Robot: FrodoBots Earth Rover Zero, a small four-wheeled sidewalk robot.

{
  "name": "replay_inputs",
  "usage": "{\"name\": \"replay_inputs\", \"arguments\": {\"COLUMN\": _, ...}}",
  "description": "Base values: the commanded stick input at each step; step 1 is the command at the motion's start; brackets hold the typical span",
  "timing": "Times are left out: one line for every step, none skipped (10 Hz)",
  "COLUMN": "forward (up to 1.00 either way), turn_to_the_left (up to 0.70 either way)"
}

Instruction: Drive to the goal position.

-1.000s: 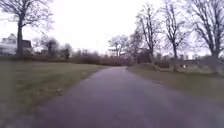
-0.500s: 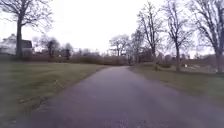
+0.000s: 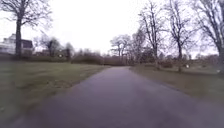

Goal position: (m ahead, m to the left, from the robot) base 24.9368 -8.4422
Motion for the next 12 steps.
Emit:
{"name": "replay_inputs", "arguments": {"forward": 1.0, "turn_to_the_left": 0.0}}
{"name": "replay_inputs", "arguments": {"forward": 1.0, "turn_to_the_left": 0.0}}
{"name": "replay_inputs", "arguments": {"forward": 1.0, "turn_to_the_left": 0.0}}
{"name": "replay_inputs", "arguments": {"forward": 1.0, "turn_to_the_left": 0.0}}
{"name": "replay_inputs", "arguments": {"forward": 1.0, "turn_to_the_left": 0.0}}
{"name": "replay_inputs", "arguments": {"forward": 1.0, "turn_to_the_left": 0.0}}
{"name": "replay_inputs", "arguments": {"forward": 1.0, "turn_to_the_left": 0.0}}
{"name": "replay_inputs", "arguments": {"forward": 1.0, "turn_to_the_left": -0.37}}
{"name": "replay_inputs", "arguments": {"forward": 1.0, "turn_to_the_left": -0.4}}
{"name": "replay_inputs", "arguments": {"forward": 1.0, "turn_to_the_left": -0.4}}
{"name": "replay_inputs", "arguments": {"forward": 1.0, "turn_to_the_left": -0.4}}
{"name": "replay_inputs", "arguments": {"forward": 1.0, "turn_to_the_left": -0.4}}
